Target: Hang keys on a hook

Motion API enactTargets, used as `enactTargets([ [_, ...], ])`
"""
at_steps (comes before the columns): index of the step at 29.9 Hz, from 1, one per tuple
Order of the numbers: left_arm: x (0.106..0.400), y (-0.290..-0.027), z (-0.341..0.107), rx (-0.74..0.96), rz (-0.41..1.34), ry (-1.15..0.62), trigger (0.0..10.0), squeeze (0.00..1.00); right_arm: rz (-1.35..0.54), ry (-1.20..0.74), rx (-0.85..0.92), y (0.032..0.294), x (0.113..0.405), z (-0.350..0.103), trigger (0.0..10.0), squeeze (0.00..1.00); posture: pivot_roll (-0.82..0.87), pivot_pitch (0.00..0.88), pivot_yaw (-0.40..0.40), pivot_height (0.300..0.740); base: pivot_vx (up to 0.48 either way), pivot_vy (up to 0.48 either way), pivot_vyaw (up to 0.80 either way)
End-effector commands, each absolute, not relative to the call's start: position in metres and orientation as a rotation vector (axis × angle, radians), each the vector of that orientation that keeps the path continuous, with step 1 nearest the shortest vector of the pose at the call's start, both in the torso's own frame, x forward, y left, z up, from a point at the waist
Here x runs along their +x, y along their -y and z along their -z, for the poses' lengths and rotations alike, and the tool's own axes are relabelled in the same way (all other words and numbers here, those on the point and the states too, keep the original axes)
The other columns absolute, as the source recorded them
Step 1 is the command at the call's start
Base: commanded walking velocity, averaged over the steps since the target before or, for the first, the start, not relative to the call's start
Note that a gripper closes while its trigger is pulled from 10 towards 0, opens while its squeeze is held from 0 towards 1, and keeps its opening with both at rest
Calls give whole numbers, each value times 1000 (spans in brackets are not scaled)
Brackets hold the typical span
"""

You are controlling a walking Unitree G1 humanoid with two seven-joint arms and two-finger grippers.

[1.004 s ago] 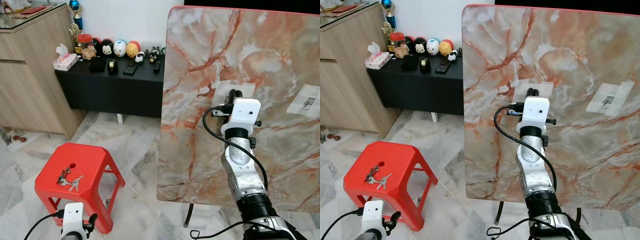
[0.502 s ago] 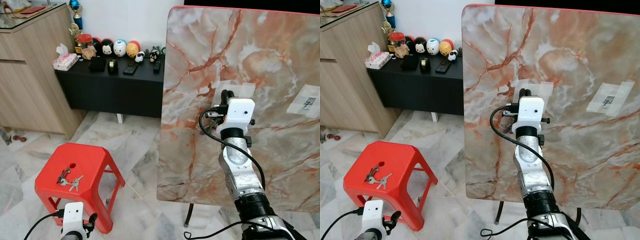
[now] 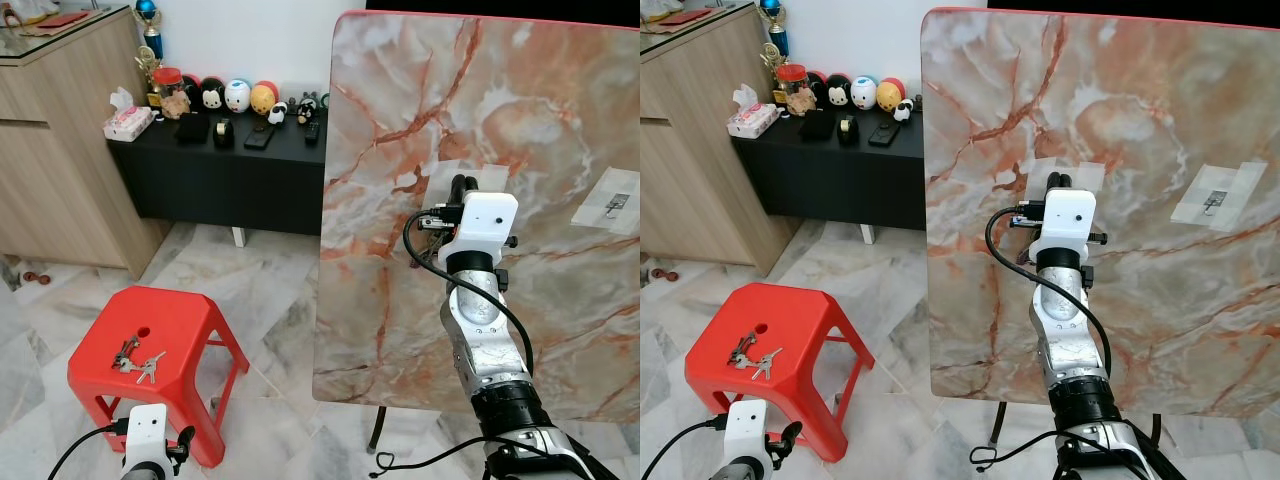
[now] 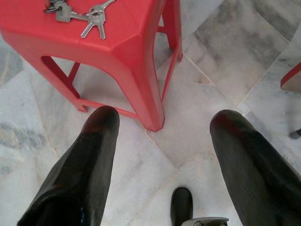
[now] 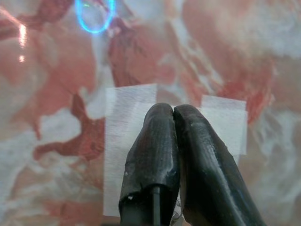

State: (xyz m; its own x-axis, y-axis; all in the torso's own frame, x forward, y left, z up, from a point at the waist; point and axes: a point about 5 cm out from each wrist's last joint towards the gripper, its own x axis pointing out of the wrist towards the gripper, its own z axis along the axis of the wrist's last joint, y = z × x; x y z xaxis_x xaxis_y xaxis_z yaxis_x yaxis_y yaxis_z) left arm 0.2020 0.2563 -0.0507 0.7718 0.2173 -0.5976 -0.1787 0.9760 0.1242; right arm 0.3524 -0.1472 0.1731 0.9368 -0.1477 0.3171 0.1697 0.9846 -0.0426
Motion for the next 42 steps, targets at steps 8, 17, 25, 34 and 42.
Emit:
enactTargets([
  [8,201,-259,51,62,-219,-665,10000,0,191,319,-51,153,356,-177,10000,0,158,0,-38,740,0,0,0],
  [17,201,-259,51,68,-223,-665,10000,0,149,319,-45,148,357,-178,10000,0,159,0,-40,740,0,0,0],
  [25,203,-258,50,65,-219,-666,10000,0,158,356,-33,149,357,-185,10000,0,157,0,-40,740,0,0,0],
  [34,204,-257,50,67,-215,-666,10000,0,180,408,-1,153,355,-194,10000,0,156,0,-40,740,0,0,0],
  [42,204,-256,50,69,-212,-663,10000,0,153,409,18,148,355,-194,10000,0,158,0,-40,740,0,0,0],
])
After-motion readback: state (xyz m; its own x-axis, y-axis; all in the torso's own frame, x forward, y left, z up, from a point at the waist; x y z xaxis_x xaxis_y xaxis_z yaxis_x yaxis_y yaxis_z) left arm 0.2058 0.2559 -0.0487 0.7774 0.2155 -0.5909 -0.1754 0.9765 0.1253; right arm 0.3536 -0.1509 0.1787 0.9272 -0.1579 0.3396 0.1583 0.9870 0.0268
